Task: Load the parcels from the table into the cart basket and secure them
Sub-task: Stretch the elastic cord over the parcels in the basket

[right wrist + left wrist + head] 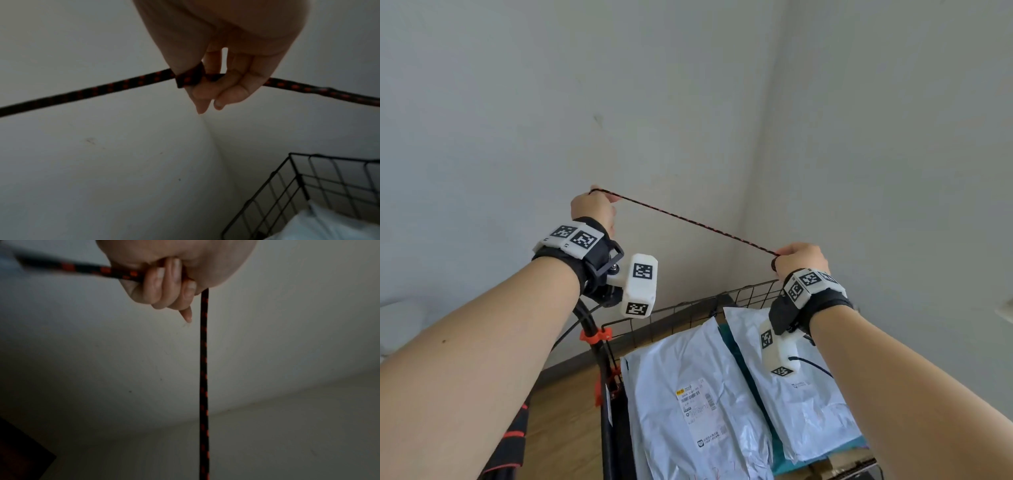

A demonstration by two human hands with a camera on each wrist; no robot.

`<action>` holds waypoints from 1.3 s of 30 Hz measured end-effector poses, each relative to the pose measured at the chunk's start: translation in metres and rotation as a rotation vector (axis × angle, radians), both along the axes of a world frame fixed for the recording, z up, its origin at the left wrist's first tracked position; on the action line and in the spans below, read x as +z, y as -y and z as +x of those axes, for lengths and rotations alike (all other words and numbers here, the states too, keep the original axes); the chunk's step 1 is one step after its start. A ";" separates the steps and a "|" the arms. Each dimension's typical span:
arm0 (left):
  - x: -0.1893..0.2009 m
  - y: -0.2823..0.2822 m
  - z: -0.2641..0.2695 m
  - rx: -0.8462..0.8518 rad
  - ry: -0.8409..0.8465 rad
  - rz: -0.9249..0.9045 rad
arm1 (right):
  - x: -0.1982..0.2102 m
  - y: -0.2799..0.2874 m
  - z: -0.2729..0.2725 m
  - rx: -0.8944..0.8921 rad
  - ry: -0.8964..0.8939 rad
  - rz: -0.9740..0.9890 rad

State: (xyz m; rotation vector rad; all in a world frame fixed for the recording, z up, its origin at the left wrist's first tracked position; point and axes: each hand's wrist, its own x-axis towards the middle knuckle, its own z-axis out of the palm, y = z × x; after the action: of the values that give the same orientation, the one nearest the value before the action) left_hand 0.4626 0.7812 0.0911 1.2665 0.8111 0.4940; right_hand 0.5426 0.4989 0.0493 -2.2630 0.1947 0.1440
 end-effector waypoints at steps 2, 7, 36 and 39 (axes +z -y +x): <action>-0.008 0.000 0.004 -0.042 -0.088 0.047 | -0.003 0.011 0.006 -0.021 -0.013 -0.021; -0.025 0.038 0.025 -0.256 -0.260 0.213 | -0.008 0.010 0.017 0.165 -0.004 -0.089; -0.105 0.106 0.059 -0.577 -0.407 0.093 | -0.081 0.014 0.079 0.515 -0.127 -0.376; -0.129 0.105 0.058 -0.526 -0.412 -0.044 | -0.104 -0.001 0.076 0.577 -0.128 -0.237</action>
State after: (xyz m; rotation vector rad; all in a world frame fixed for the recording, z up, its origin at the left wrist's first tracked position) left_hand 0.5210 0.6758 -0.0375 1.4966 0.7792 -0.2140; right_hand 0.6182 0.4997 -0.0550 -2.4887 -0.4021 0.5959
